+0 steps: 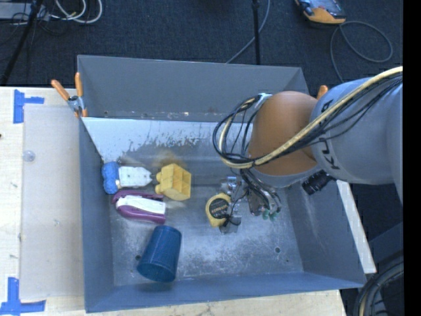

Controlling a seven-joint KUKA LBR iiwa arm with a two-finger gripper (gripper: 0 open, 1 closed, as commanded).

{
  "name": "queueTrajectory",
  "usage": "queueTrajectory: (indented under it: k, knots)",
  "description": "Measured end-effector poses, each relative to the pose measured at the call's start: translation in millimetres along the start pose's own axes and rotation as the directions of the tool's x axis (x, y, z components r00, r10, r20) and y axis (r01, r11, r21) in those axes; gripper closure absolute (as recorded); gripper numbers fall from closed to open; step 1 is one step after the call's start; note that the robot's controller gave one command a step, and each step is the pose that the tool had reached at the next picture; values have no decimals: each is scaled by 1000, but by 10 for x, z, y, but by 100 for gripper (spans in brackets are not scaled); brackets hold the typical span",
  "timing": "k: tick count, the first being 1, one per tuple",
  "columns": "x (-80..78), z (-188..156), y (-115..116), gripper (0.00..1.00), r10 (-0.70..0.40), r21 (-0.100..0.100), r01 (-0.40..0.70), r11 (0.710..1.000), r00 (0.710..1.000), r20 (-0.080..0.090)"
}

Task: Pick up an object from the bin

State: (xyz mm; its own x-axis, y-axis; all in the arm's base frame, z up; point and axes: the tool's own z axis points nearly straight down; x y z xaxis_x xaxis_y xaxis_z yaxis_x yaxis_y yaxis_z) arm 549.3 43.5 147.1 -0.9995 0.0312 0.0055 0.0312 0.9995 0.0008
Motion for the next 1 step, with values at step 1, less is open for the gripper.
queueTrajectory:
  k: [1]
  knots:
    - [52,-999,78,100,63,1,-63,998,998,-2]
